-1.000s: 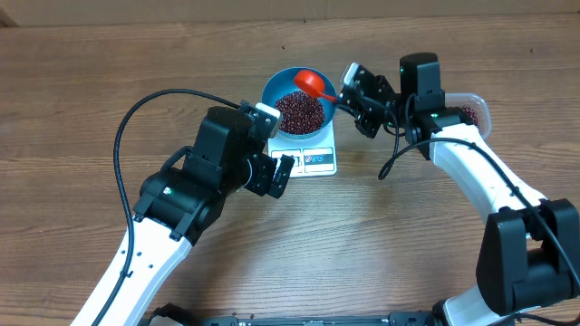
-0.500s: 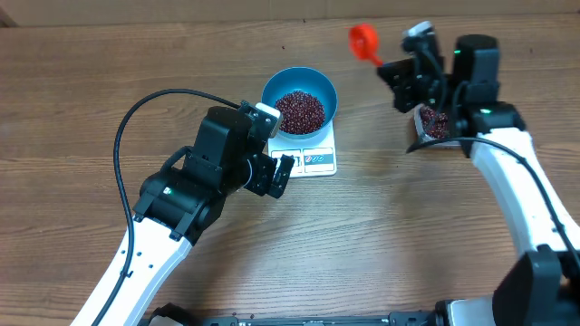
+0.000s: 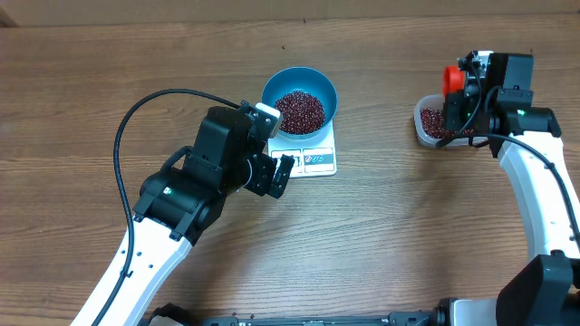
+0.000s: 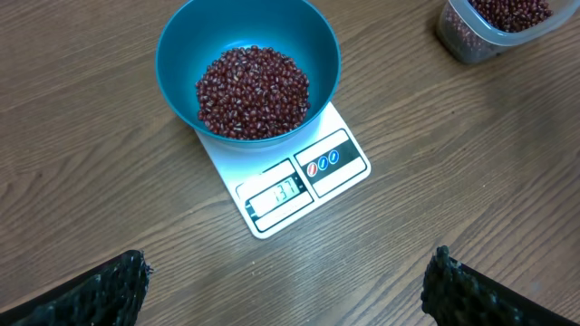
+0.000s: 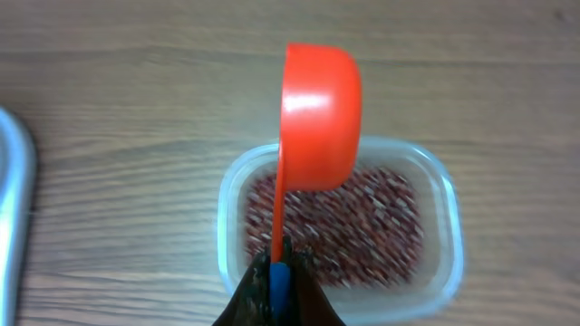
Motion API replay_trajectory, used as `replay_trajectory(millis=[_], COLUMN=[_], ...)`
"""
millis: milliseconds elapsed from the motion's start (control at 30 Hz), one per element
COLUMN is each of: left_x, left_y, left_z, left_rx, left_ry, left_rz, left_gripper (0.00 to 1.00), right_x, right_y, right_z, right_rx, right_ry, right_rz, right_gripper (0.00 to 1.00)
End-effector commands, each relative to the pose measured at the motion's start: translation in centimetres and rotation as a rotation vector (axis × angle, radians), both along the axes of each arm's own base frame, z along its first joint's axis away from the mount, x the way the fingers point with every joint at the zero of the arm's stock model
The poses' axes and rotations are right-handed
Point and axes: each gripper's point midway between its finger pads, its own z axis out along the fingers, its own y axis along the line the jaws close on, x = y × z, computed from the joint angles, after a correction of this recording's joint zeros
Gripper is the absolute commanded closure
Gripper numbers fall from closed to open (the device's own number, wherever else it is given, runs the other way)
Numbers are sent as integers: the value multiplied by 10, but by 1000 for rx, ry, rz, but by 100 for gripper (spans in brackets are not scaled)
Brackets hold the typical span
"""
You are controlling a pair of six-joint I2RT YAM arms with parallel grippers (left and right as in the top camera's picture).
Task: Scoop item into bowl and weigh 150g on scale
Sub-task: 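Move the empty scoop back over the bean tub, right gripper, then lower the scoop into the beans and drag to fill it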
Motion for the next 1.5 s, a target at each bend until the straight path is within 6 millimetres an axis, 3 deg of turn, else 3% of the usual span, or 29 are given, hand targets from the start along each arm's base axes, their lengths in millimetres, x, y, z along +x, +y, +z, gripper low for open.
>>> replay_trajectory(millis=[0, 433, 667, 1133, 1467], left_x=[-1, -1, -1, -1, -1], left_y=[1, 1, 1, 1, 1], left_z=[-5, -5, -5, -5, -5], left_rx=[14, 14, 14, 14, 14], left_ry=[7, 7, 7, 7, 7], left_rz=[-16, -16, -16, -16, -16], left_gripper=[0, 1, 0, 0, 0], right_x=[-1, -32, -34, -33, -34], right_y=[-15, -15, -15, -15, -9], right_z=[10, -26, -44, -105, -112], right_rx=[-64, -67, -64, -55, -24], right_ry=[-10, 167, 199, 333, 351], right_rz=[-60, -64, -62, -57, -41], right_gripper=[96, 96, 96, 96, 96])
